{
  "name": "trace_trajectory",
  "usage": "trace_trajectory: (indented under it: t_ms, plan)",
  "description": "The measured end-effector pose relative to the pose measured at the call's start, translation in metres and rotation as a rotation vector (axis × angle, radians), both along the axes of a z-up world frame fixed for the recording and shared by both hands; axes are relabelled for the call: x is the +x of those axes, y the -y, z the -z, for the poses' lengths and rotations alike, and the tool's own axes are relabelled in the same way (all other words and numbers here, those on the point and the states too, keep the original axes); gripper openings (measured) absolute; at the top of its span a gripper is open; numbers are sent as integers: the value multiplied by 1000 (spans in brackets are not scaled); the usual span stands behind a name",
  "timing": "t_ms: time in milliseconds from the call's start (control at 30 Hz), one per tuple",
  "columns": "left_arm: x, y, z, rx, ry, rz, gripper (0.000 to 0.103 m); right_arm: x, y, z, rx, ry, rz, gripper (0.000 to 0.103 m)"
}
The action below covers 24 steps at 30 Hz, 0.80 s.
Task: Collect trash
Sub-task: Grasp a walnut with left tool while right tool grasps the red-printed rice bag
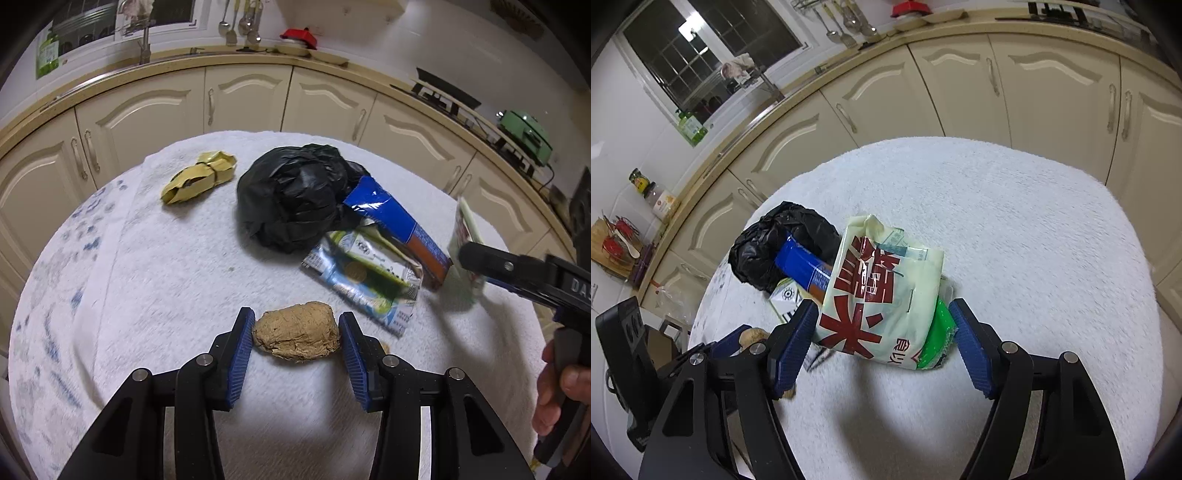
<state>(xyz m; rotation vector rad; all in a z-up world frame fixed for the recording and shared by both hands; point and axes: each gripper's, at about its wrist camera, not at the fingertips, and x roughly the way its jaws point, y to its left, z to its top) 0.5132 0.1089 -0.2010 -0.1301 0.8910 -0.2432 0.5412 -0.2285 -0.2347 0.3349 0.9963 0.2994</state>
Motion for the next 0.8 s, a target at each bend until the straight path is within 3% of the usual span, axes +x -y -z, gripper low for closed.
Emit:
trace_trajectory:
  t_ms: [300, 433, 567, 667, 733, 800]
  plan:
    - [-35, -16, -6, -13, 19, -21, 42, -16, -12, 2, -26, -17, -61, 72]
    - [-46, -19, -7, -13, 18, -26, 42, -7, -19, 7, -51, -13, -50, 77]
    - [-55, -21, -10, -16, 20, -31, 42, -5, -34, 12, -150, 2, -69, 78]
    - [-62, -21, -14, -16, 28, -34, 42, -12, -36, 8, -158, 14, -80, 75]
    - [-65, -22, -16, -15, 33, -34, 42, -20, -33, 2, -136, 26, -80, 66]
    - [-68, -22, -19, -17, 39, -32, 42, -28, -30, -3, -135, 33, -82, 66]
